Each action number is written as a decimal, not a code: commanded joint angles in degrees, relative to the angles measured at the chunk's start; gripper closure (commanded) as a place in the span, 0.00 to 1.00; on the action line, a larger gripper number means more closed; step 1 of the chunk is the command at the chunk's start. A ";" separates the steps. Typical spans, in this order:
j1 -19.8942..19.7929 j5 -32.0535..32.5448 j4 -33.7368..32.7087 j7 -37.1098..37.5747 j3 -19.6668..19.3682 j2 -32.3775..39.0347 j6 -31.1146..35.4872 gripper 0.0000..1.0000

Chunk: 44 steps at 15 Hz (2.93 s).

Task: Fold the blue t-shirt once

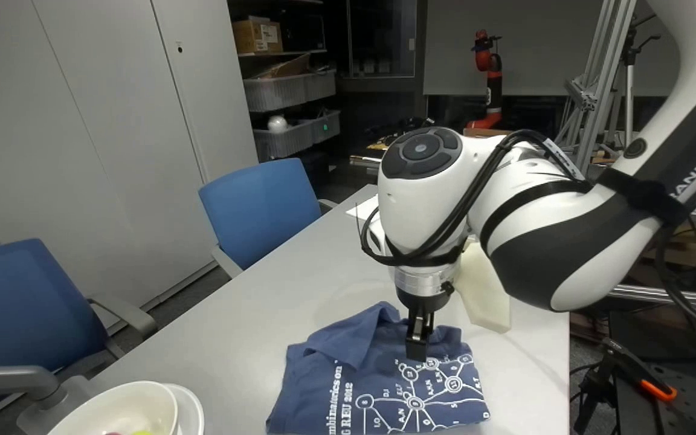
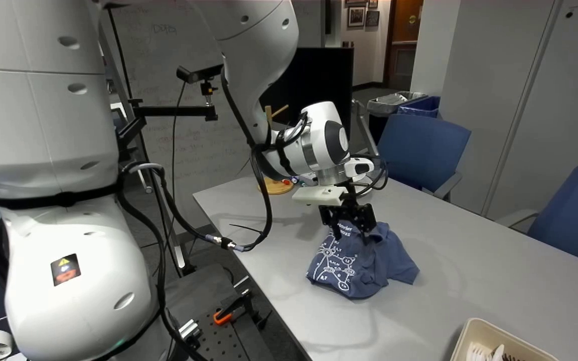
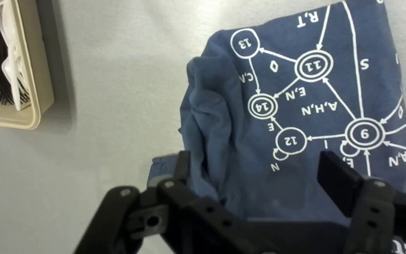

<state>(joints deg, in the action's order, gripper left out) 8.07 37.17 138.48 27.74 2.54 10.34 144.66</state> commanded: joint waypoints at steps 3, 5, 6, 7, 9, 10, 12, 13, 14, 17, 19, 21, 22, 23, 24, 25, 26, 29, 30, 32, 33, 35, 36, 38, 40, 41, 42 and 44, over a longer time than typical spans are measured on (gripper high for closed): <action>2.24 1.01 -1.15 -0.15 0.49 0.14 2.30 0.00; 2.58 1.01 -2.03 -0.45 0.48 1.33 3.76 0.00; 2.78 1.88 -2.59 -0.07 0.11 2.06 4.26 0.00; 3.14 3.56 -3.52 0.69 -0.40 3.00 4.24 0.00; 3.38 5.63 -5.26 1.13 -0.88 4.87 4.27 0.00; 3.62 7.00 -6.43 1.66 -1.23 6.13 3.99 0.00; 4.00 9.14 -8.62 2.32 -1.84 8.57 3.82 0.00; 4.27 10.15 -9.74 2.63 -2.17 9.78 3.69 0.00; 4.59 11.21 -10.88 2.89 -2.55 10.97 3.44 0.00; 5.47 13.47 -13.24 3.60 -3.50 13.39 2.89 0.00; 6.34 15.81 -14.61 4.69 -4.45 14.57 2.38 0.00; 7.47 19.81 -15.95 7.25 -5.70 15.43 1.76 0.00; 7.95 22.40 -16.60 9.27 -6.25 15.78 1.36 0.00; 8.30 25.07 -17.24 11.47 -6.60 16.09 0.78 0.00; 8.54 27.97 -17.86 14.03 -6.82 16.37 0.09 0.00; 8.57 30.95 -18.41 16.55 -6.76 16.56 -0.80 0.00; 8.47 33.88 -18.94 18.88 -6.48 16.74 -1.95 0.00; 7.69 42.17 -20.09 25.37 -4.98 17.20 -6.32 0.00; 7.46 44.76 -20.43 27.45 -4.43 17.36 -8.12 0.00; 6.94 48.57 -20.69 31.38 -3.12 17.59 -11.86 0.00; 6.79 50.05 -20.72 33.31 -2.49 17.70 -13.94 0.00; 5.77 49.95 -20.61 35.34 -0.72 18.03 -16.15 0.01; 5.02 48.50 -20.60 36.29 0.27 18.31 -15.83 0.00; 3.50 45.76 -20.40 36.49 2.04 18.68 -13.44 0.00; 2.12 42.89 -20.18 35.39 3.46 19.06 -11.02 0.00; 1.91 42.05 -20.20 35.35 3.75 19.27 -10.55 0.00; 1.71 41.16 -20.14 34.98 3.94 19.42 -10.06 0.00; 1.32 39.33 -20.03 34.20 4.19 19.64 -8.86 0.01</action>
<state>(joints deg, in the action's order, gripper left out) 11.17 79.31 119.28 63.69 5.46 29.14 133.82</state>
